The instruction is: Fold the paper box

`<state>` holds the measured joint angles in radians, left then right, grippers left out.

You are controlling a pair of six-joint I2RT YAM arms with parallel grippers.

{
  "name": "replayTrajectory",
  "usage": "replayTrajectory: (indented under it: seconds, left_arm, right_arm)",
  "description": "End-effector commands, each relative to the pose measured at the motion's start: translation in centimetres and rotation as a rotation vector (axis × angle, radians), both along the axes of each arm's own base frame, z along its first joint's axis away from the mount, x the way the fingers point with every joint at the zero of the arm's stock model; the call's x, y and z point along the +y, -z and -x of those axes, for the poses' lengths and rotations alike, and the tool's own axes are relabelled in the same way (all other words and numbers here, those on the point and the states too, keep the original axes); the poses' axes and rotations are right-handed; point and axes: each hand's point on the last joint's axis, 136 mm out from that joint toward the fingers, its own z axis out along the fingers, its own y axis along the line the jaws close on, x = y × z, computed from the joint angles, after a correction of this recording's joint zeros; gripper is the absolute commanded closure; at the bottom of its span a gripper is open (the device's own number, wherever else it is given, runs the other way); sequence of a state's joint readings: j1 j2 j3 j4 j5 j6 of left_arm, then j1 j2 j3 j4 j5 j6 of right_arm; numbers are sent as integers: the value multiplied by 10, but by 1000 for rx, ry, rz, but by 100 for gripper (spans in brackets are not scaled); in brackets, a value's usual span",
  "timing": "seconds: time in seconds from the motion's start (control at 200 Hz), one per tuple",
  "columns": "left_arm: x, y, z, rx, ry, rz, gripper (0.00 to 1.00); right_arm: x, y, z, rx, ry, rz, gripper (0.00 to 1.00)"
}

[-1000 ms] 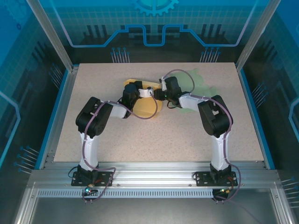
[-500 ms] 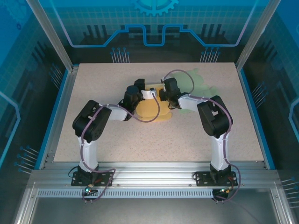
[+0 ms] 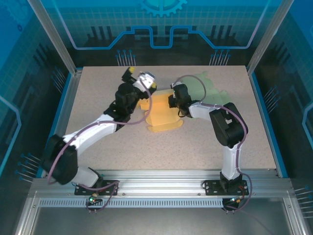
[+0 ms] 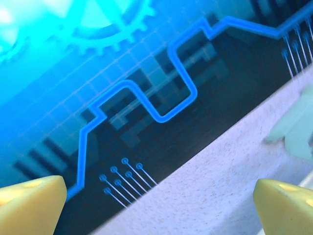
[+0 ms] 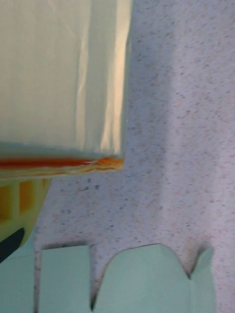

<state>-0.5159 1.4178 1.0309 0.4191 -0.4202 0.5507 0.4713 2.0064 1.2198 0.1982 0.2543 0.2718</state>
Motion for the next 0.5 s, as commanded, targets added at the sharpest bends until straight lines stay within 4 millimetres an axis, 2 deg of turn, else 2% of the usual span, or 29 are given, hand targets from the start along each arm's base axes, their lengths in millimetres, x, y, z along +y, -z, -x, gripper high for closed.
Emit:
replayTrajectory:
  seconds: [0.0,0.06,0.165,0.375,0.495]
  left_arm:
    - [44,34,6,307,-190,384,1]
    - [60,49,7,434,-246,478,1]
    - [67,77,12,580,-288,554,1]
    - [44,131,14,737,-235,604,1]
    - [48,157,8,777,-304,558,1]
  right_arm:
    - [5,-15,6,-17,0,-31,92]
    - [7,-14,9,-9,-8,-46,92]
    - [9,-13,13,0,-17,-73,92]
    - [8,-11,17,12,-10,-93,91]
    - [9,-11,17,14,-9,-98,91]
